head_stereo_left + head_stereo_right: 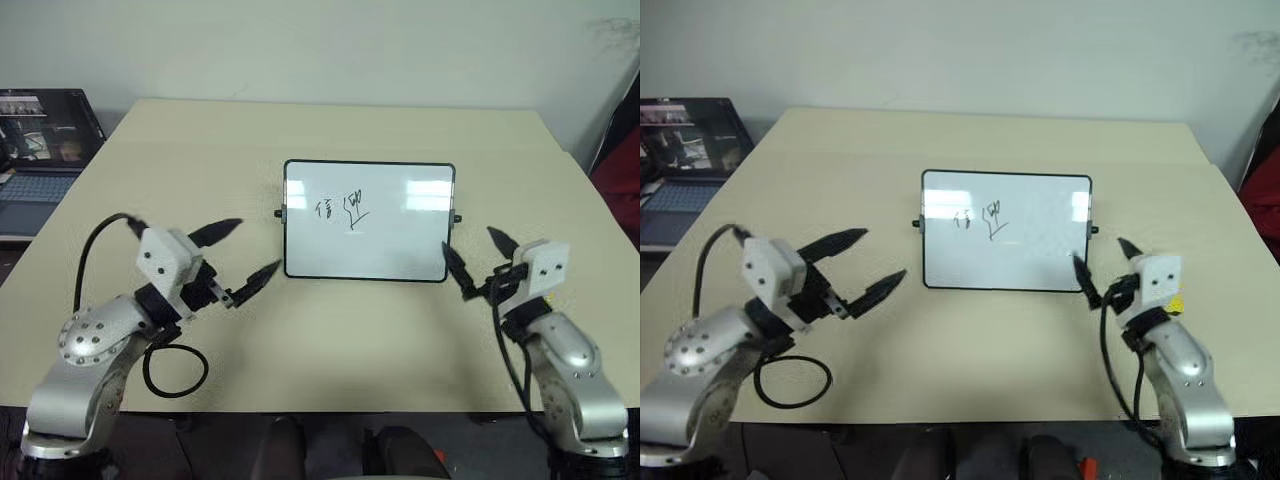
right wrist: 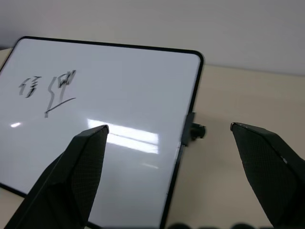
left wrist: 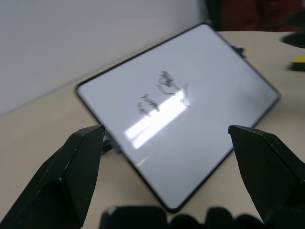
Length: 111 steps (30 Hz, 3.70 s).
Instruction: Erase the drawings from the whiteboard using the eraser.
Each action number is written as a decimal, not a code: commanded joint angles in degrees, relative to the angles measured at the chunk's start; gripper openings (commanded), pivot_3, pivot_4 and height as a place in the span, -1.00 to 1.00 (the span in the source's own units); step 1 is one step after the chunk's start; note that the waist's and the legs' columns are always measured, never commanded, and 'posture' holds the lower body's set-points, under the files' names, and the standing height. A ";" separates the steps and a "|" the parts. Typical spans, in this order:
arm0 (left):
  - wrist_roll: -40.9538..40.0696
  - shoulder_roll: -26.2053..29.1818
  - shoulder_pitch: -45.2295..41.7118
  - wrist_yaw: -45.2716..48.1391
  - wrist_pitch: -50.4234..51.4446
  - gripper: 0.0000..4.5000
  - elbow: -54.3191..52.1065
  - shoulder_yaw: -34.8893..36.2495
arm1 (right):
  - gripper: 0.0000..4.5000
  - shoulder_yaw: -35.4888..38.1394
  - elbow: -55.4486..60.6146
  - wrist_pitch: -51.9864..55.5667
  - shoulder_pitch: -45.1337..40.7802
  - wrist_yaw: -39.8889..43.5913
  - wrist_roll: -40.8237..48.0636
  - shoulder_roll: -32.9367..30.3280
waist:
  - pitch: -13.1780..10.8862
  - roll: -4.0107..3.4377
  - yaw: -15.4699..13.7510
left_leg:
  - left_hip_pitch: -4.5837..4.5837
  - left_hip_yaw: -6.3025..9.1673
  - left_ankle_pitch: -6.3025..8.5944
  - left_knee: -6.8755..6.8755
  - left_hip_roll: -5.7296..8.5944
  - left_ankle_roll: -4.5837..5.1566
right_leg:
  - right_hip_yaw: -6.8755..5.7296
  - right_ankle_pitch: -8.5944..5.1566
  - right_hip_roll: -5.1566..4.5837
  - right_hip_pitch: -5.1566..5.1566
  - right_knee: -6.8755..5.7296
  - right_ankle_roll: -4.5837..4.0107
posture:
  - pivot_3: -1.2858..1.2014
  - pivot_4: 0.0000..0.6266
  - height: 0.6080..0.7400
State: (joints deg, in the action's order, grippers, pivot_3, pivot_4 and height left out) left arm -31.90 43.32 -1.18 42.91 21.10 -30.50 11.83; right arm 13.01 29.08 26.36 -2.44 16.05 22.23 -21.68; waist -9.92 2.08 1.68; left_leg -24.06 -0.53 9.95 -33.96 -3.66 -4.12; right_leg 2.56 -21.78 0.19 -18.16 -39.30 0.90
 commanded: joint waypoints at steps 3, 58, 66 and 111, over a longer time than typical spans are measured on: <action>-5.26 3.28 -3.13 7.43 4.39 1.00 -2.71 -3.27 | 0.97 10.94 -1.47 14.52 -4.03 -1.13 7.83 -7.25 | -0.03 -0.05 -0.01 | -0.11 -0.09 0.01 0.02 -0.05 -0.01 | -0.05 0.00 0.18 -0.01 0.20 -0.01 | 0.03 -0.52 1.00; -2.65 -6.57 -19.24 14.29 3.00 1.00 4.14 -15.31 | -0.53 2.65 -25.91 31.49 -13.22 9.27 0.76 -22.63 | -0.11 -0.21 0.01 | -0.28 -0.13 0.01 -0.08 -0.02 0.00 | -0.03 0.00 0.28 -0.06 0.28 0.00 | 0.03 -0.52 1.00; -2.77 -6.32 -17.30 11.76 3.84 1.00 3.71 -13.57 | -0.54 4.22 -21.82 30.91 -13.85 8.28 1.39 -21.44 | -0.11 -0.21 0.05 | -0.28 -0.14 0.01 -0.08 -0.02 -0.01 | -0.02 0.01 0.28 -0.05 0.27 0.00 | 0.03 -0.52 1.00; 8.35 -5.47 -7.16 -6.22 0.91 1.00 11.94 2.91 | -0.56 -33.93 -9.35 16.56 -42.69 3.22 -14.30 3.57 | -0.14 -0.24 0.09 | -0.37 0.18 0.03 -0.08 -0.09 -0.03 | -0.09 0.02 0.17 -0.26 0.07 -0.02 | 0.03 -0.52 1.00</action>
State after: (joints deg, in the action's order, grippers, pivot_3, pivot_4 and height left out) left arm -23.55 36.93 -7.65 36.00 22.36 -17.73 14.35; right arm -19.40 20.92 45.42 -43.02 18.81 10.25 -18.55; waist -10.06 1.84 1.76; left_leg -24.44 -0.34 9.98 -34.04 -3.78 -4.15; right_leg 2.47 -21.76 0.36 -18.42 -39.22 0.88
